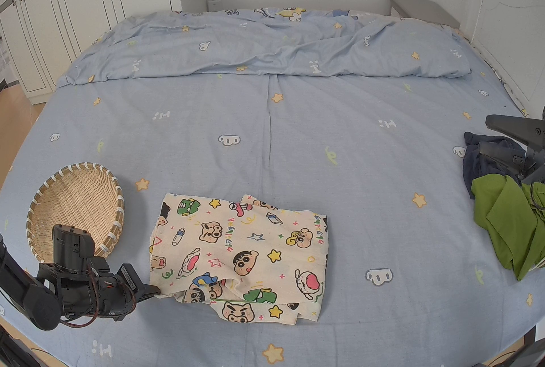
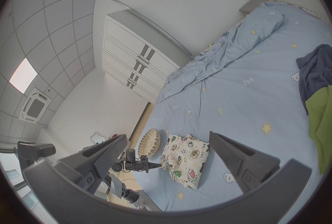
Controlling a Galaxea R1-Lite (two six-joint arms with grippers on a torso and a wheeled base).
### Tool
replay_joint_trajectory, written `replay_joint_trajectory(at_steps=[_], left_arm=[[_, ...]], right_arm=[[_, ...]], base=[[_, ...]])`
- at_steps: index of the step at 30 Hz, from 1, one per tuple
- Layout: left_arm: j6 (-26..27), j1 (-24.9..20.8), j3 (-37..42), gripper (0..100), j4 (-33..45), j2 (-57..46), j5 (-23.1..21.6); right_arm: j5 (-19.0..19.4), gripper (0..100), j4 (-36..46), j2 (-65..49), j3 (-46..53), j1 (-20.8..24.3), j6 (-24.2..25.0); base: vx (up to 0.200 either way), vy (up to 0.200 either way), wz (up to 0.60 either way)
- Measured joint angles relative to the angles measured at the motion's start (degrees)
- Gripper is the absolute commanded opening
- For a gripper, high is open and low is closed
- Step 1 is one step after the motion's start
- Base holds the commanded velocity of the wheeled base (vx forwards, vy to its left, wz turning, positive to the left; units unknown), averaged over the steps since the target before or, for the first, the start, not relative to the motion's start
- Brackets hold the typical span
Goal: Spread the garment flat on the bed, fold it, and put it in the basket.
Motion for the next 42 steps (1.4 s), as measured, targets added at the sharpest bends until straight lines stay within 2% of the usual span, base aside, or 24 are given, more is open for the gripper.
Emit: replay_joint_trajectory(at_steps=[5, 20, 31, 32, 42], left_arm=[[1.9, 2.5, 0.3, 0, -0.1, 0.0, -0.1], [2.8, 3.6, 0.0, 0, -0.1, 0.3, -0.1], [5.8, 5.8, 0.3, 0, 0.0, 0.3, -0.4], [5.8, 5.8, 0.4, 100, 0.0, 0.2, -0.4], [5.8, 5.3, 0.9, 100, 0.5, -0.9, -0.6]], right_arm=[[0.0, 100, 0.0, 0.0, 0.0, 0.0, 0.0], [0.0, 100, 0.0, 0.0, 0.0, 0.0, 0.0], [0.0, 100, 0.0, 0.0, 0.0, 0.0, 0.0], [0.0, 100, 0.0, 0.0, 0.0, 0.0, 0.0], [0.0, 100, 0.0, 0.0, 0.0, 0.0, 0.0]], base=[[0.0, 0.0, 0.0], [0.0, 0.0, 0.0], [0.0, 0.0, 0.0], [0.0, 0.0, 0.0], [0.0, 0.0, 0.0]])
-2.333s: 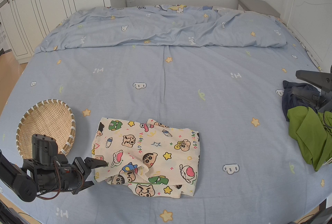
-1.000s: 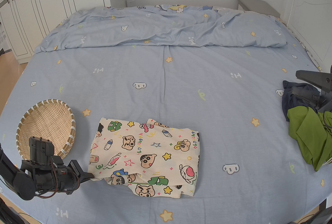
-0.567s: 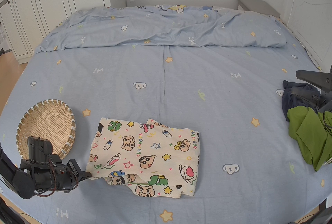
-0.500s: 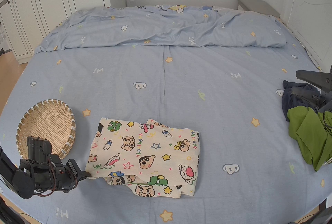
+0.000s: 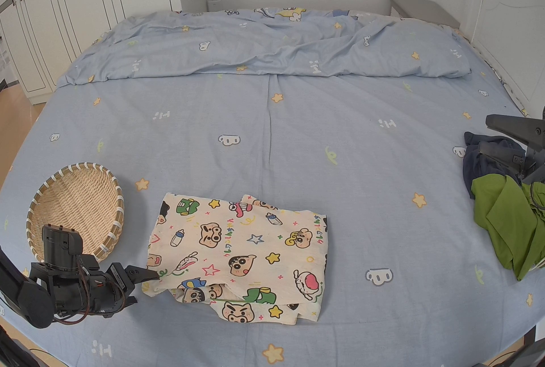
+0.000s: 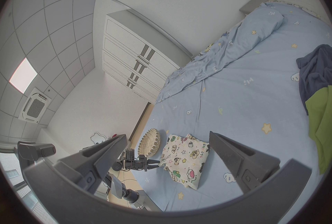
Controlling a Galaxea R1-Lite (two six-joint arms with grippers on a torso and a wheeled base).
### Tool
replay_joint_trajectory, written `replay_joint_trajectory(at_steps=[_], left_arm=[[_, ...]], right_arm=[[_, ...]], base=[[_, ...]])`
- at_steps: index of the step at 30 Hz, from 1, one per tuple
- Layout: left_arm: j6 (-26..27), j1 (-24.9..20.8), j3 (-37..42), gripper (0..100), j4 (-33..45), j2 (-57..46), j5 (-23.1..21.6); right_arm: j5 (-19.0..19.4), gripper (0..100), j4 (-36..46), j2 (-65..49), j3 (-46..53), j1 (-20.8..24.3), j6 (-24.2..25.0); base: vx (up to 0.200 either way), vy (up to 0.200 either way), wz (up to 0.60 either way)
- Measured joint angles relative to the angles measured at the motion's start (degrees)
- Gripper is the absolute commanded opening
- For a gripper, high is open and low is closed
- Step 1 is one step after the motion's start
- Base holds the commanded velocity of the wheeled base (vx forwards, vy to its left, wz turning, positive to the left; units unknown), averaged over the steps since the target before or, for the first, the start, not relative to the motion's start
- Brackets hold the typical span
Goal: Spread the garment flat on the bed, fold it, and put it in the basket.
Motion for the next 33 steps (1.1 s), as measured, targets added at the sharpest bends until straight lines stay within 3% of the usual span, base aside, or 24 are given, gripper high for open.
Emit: replay_joint_trajectory(at_steps=[6, 16, 23, 26, 33], left_arm=[[-0.2, 0.2, 0.7, 100, 0.1, -4.6, -1.4], [0.9, 1.9, -1.7, 100, -0.7, -7.8, -12.4], [12.4, 4.0, -5.6, 100, -0.7, -5.2, -16.5], [14.9, 5.5, -7.7, 100, -0.6, -4.0, -23.5], [16.5, 10.8, -15.3, 100, -0.5, -0.3, -48.9]], right_arm=[[0.0, 100, 0.0, 0.0, 0.0, 0.0, 0.0], [0.0, 100, 0.0, -0.4, -0.1, 0.0, 0.1], [0.1, 100, 0.0, -0.8, -0.1, 0.0, 0.1], [0.1, 100, 0.0, -0.9, -0.1, -0.1, 0.2], [0.1, 100, 0.0, -1.0, -0.1, -0.1, 0.3]], base=[[0.0, 0.0, 0.0], [0.0, 0.0, 0.0], [0.0, 0.0, 0.0], [0.0, 0.0, 0.0], [0.0, 0.0, 0.0]])
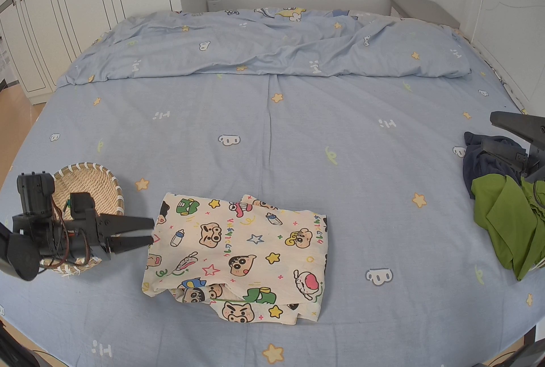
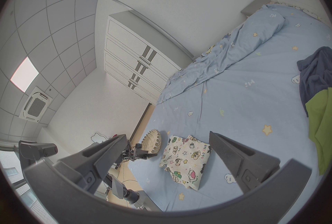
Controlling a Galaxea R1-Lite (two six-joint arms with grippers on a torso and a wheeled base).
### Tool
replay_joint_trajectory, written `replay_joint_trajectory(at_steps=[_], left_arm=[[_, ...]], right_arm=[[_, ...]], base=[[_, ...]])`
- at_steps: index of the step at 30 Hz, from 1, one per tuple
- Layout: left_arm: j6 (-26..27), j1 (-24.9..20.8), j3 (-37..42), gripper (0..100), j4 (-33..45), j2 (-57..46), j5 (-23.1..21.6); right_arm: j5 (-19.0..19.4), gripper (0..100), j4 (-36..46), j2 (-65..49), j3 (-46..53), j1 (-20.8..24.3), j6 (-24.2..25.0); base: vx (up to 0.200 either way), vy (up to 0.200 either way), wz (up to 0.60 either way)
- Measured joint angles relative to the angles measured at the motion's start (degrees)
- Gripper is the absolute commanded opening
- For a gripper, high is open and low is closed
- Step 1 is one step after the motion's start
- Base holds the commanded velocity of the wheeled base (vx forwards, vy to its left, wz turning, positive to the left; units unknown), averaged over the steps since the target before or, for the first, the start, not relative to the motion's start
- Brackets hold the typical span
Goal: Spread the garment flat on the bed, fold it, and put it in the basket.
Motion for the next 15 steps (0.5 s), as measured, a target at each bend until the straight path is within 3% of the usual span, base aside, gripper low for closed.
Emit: replay_joint_trajectory(at_steps=[3, 6, 12, 15], left_arm=[[0.7, 2.4, -5.7, 100, -0.1, 2.8, -6.7], [1.3, 4.8, -10.5, 100, -0.1, 6.5, -9.5], [1.9, 7.2, -13.8, 100, 0.1, 11.1, -10.7], [1.9, 6.3, -13.3, 100, 0.4, 10.0, -8.1]], right_arm=[[0.0, 100, 0.0, 0.0, 0.0, 0.1, 0.0], [0.0, 100, 0.0, -0.1, 0.0, 0.4, 0.1], [0.0, 100, 0.0, -0.1, 0.3, 0.9, 0.0], [0.0, 100, 0.0, -0.1, 0.4, 1.2, 0.0]], base=[[0.0, 0.0, 0.0], [0.0, 0.0, 0.0], [0.0, 0.0, 0.0], [0.0, 0.0, 0.0]])
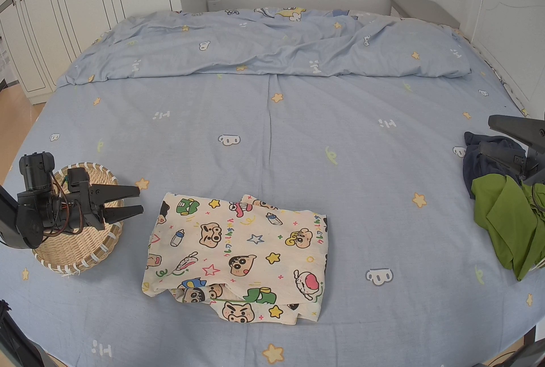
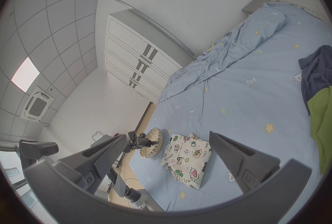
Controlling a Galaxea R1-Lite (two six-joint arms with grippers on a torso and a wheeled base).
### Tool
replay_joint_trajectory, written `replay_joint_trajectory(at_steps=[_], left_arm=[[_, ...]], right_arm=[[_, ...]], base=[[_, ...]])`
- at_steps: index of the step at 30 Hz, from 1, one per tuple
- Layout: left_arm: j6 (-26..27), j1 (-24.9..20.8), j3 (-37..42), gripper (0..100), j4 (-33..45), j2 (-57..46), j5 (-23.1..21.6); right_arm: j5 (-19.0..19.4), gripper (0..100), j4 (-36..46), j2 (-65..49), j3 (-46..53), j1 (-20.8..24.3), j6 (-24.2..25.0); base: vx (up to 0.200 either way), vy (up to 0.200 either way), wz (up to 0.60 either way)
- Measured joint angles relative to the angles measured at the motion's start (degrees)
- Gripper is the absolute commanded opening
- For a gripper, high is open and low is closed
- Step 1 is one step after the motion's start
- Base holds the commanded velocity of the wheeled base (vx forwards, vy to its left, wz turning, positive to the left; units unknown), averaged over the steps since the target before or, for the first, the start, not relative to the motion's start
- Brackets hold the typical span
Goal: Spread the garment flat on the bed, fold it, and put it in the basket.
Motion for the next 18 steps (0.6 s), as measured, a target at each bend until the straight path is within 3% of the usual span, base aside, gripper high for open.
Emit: replay_joint_trajectory(at_steps=[9, 11, 18], left_arm=[[2.0, -12.1, 3.4, 100, 7.1, -13.1, 14.6], [4.9, -13.6, 3.8, 100, 9.4, -14.8, 17.9], [19.2, -19.4, 4.1, 100, 20.5, -16.3, 37.7]], right_arm=[[-0.1, 100, 0.0, 0.0, 0.1, 0.4, -0.1], [-0.1, 100, 0.0, 0.0, 0.1, 0.5, -0.1], [-0.1, 100, 0.0, 0.0, 0.1, 0.4, -0.1]], base=[[0.0, 0.0, 0.0], [0.0, 0.0, 0.0], [0.0, 0.0, 0.0]])
